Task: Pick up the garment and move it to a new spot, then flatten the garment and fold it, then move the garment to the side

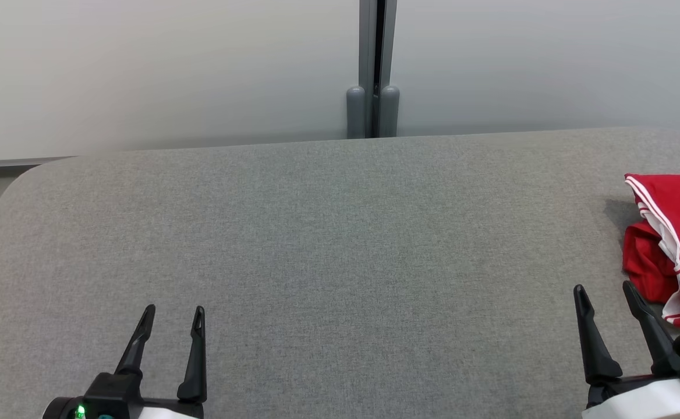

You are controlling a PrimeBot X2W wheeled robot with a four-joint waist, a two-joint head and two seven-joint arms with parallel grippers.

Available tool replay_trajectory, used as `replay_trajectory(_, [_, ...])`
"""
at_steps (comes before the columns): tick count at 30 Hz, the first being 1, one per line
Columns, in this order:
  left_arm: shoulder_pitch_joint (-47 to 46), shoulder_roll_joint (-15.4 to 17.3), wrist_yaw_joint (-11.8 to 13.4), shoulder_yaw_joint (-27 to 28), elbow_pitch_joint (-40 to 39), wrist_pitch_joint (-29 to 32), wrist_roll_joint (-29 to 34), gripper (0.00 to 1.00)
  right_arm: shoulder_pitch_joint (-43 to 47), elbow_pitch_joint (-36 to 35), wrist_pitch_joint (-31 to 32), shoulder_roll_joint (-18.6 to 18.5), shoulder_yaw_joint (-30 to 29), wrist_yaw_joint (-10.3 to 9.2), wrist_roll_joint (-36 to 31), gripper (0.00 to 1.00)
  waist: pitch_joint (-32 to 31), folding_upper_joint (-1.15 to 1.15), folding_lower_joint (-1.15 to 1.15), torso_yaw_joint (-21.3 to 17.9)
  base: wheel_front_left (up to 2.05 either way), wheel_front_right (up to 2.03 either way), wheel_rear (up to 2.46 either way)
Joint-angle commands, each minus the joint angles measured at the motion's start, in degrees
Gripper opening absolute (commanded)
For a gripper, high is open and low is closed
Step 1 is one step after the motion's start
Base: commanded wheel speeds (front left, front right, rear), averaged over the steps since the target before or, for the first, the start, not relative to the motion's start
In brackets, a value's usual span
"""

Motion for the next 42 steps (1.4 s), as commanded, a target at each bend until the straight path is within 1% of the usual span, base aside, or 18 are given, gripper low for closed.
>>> replay_trajectory(1, [0.65,0.49,-0.25,-0.10,0.10,0.13,-0.36,1.00,0.77,-0.23,0.28,0.05,0.07,0.00,-0.05,1.00,-0.42,0.00,0.00,-0.09,0.00,0.00,0.00])
replay_trajectory(5, [1.12,0.85,0.21,-0.47,-0.07,0.44,0.12,1.00,1.45,-0.78,0.63,0.17,-0.09,0.00,-0.04,1.00,-1.01,0.00,0.00,-0.07,0.00,0.00,0.00])
replay_trajectory(13, [0.93,1.10,0.34,-0.90,-0.24,0.76,-0.10,1.00,1.53,-1.48,0.93,0.55,-0.43,0.00,0.08,1.00,-1.03,0.00,0.00,0.00,0.00,0.00,0.00])
replay_trajectory(27, [0.06,1.46,0.75,-1.35,0.21,0.73,-0.67,1.00,1.25,-0.95,0.45,0.95,-0.13,0.00,0.48,1.00,-0.95,0.00,0.00,0.02,0.00,0.00,0.00])
replay_trajectory(38, [-0.78,1.97,0.37,-1.85,0.56,0.57,-1.02,1.00,0.87,-0.34,0.02,1.14,0.03,0.00,0.91,1.00,-0.57,0.00,0.00,0.04,0.00,0.00,0.00])
replay_trajectory(40, [-0.77,2.09,-0.32,-2.22,0.80,1.18,-1.44,1.00,0.90,-0.33,0.00,1.17,0.01,0.00,0.92,1.00,-0.54,0.00,0.00,0.10,0.00,0.00,0.00])
replay_trajectory(41, [-0.11,1.82,-0.36,-2.30,0.78,1.32,-1.45,0.00,0.95,-0.38,0.30,1.18,0.05,0.00,0.68,0.00,-0.53,0.00,0.00,0.10,0.00,0.00,0.00])
replay_trajectory(42, [0.09,1.60,-0.32,-2.38,1.21,1.30,-1.48,0.00,1.03,0.06,0.33,1.24,0.12,0.00,0.68,0.00,-0.53,0.00,0.00,0.10,0.00,0.00,0.00])
